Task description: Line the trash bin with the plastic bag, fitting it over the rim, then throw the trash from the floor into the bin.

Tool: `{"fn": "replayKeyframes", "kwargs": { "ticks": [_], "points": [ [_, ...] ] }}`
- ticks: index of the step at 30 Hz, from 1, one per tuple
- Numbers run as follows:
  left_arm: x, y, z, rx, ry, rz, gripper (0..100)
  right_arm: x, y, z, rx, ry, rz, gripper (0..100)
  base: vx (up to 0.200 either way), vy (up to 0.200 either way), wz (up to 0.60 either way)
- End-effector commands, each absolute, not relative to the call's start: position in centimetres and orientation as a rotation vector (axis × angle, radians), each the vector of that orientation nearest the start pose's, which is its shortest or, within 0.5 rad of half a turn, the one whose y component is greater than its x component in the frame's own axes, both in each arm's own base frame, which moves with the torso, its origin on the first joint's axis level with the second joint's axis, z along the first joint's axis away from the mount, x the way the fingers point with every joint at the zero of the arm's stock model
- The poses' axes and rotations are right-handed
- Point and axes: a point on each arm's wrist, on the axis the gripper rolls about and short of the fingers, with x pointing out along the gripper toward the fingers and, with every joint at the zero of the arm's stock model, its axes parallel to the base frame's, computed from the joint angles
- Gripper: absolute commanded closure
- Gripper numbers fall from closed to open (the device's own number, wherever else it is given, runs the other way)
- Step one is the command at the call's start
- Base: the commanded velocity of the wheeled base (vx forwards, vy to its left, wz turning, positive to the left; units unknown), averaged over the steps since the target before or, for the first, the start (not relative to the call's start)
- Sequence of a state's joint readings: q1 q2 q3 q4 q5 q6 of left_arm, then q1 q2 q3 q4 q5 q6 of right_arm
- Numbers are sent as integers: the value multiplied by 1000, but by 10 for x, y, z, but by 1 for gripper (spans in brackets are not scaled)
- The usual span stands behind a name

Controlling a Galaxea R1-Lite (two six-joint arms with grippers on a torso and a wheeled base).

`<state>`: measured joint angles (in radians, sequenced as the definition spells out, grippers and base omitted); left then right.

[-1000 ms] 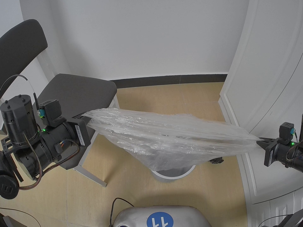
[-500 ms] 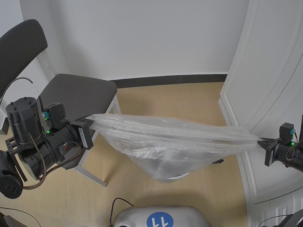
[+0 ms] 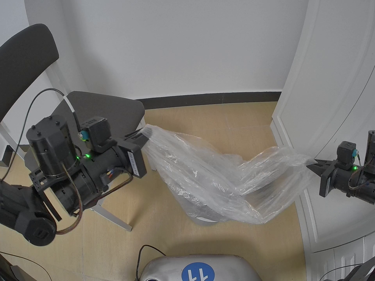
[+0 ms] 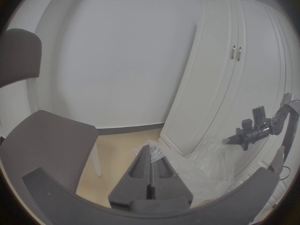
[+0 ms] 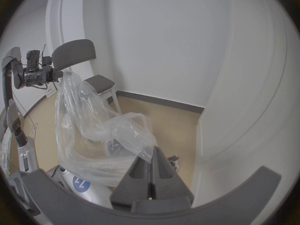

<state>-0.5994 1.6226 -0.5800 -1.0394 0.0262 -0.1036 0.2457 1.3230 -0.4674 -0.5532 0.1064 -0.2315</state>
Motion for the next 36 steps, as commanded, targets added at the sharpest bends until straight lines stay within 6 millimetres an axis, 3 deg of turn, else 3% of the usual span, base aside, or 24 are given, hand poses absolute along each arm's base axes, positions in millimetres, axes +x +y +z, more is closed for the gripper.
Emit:
{"fn": "replayKeyframes", "kwargs": {
  "ticks": [1, 9, 28, 36],
  "points": [
    [228, -188, 140, -68, 97, -673, 100, 217, 74, 156, -218, 264, 464, 100, 0, 0, 0],
    [224, -221, 120, -106, 79, -707, 100, 227, 100, 142, -108, 221, 533, 100, 0, 0, 0],
    [228, -223, 113, -100, 81, -688, 100, 240, 121, 120, -57, 251, 577, 100, 0, 0, 0],
    [261, -225, 87, -89, 124, -625, 100, 264, 128, 88, -27, 310, 557, 100, 0, 0, 0]
  ]
}}
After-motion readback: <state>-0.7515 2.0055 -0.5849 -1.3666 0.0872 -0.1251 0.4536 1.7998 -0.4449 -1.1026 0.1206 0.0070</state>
